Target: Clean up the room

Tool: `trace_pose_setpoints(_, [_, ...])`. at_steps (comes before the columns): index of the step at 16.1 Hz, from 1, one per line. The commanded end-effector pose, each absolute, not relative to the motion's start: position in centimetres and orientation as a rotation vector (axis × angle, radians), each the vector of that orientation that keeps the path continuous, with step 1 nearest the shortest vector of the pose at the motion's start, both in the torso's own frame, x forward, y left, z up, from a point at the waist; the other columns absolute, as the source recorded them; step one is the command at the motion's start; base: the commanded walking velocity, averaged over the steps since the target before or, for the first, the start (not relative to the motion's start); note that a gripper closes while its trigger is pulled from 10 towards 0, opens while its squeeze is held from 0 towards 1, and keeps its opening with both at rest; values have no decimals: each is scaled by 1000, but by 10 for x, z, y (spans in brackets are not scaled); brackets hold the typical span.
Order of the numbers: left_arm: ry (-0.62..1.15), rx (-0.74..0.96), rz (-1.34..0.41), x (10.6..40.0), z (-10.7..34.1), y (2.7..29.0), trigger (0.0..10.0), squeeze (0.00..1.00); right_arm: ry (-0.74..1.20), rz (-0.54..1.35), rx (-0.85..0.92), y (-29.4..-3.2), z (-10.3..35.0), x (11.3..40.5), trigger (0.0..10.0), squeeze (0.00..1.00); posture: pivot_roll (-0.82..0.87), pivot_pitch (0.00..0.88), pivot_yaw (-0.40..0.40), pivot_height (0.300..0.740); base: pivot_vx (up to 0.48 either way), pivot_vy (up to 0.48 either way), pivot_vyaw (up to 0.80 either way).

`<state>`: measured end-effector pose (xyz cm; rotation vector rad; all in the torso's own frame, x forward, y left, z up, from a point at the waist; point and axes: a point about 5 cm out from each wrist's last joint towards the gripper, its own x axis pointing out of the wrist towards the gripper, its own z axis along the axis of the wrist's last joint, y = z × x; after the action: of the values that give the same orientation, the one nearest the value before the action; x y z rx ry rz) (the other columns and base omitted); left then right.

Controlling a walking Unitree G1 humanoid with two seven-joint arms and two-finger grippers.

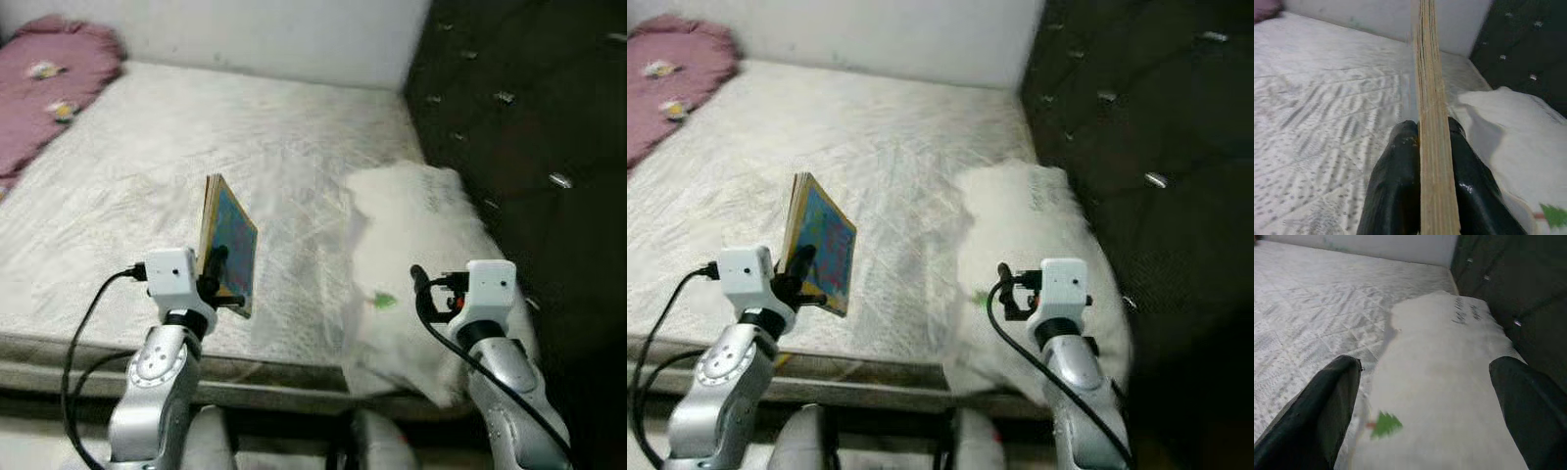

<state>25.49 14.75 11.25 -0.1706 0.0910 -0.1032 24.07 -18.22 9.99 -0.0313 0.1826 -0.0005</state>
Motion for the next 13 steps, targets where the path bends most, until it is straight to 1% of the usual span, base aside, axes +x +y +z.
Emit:
trace_pose_setpoints(1, [78,-191,-114,254,116,145,10000,0,163,1,-45,-183,106,245,10000,0,-45,34,-80,655,0,0,0])
trace_pose_setpoints(5, [83,-204,-119,254,115,145,10000,0,168,-4,-42,-183,105,245,10000,0,-45,34,-80,655,0,0,0])
trace_pose_setpoints(9, [92,-223,-124,254,114,144,10000,0,177,-2,-39,-184,104,245,10000,0,-55,37,-81,655,0,0,-773])
trace_pose_setpoints(10, [92,-227,-126,254,115,144,10000,0,177,-1,-40,-184,104,245,10000,0,-57,40,-82,655,0,0,-494])
trace_pose_setpoints(13, [97,-273,-122,257,115,146,10000,0,181,2,-41,-184,105,244,10000,0,-60,42,-83,655,0,0,0])
